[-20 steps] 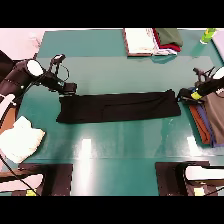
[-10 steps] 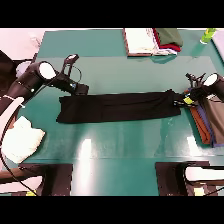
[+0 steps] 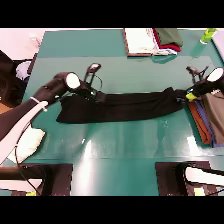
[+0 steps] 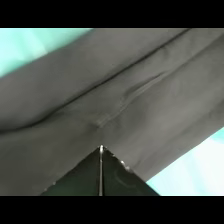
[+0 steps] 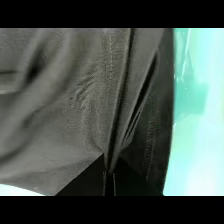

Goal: Fold the shirts.

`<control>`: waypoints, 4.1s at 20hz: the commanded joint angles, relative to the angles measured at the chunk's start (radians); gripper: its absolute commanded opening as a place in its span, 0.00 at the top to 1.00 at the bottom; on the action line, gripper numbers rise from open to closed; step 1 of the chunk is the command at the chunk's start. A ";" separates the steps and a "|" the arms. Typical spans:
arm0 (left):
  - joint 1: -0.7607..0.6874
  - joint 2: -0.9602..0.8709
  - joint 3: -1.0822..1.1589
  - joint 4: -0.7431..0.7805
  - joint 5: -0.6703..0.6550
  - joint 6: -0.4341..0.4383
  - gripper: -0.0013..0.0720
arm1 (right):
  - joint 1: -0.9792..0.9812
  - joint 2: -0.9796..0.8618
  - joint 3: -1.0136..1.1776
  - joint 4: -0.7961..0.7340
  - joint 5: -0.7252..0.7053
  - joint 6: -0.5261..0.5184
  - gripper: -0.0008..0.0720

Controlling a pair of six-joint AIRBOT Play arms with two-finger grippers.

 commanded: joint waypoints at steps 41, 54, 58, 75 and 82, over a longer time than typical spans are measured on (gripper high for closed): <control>0.248 -0.029 0.354 0.115 -0.428 0.065 0.95 | -0.104 0.269 -0.251 -0.153 0.015 0.050 0.35; 0.400 0.090 -0.249 0.137 -0.244 -0.005 0.17 | -0.150 0.270 -0.251 0.019 0.032 0.041 0.35; 0.400 0.092 -0.280 0.135 -0.240 0.004 0.64 | -0.150 0.274 -0.251 0.018 0.031 0.041 0.35; 0.400 0.340 -0.246 0.378 -0.361 -0.047 0.67 | -0.150 0.273 -0.375 -0.005 -0.006 0.019 0.12; 0.400 0.367 -0.191 0.290 -0.392 -0.060 0.31 | -0.121 0.187 -0.379 0.023 -0.063 0.019 0.12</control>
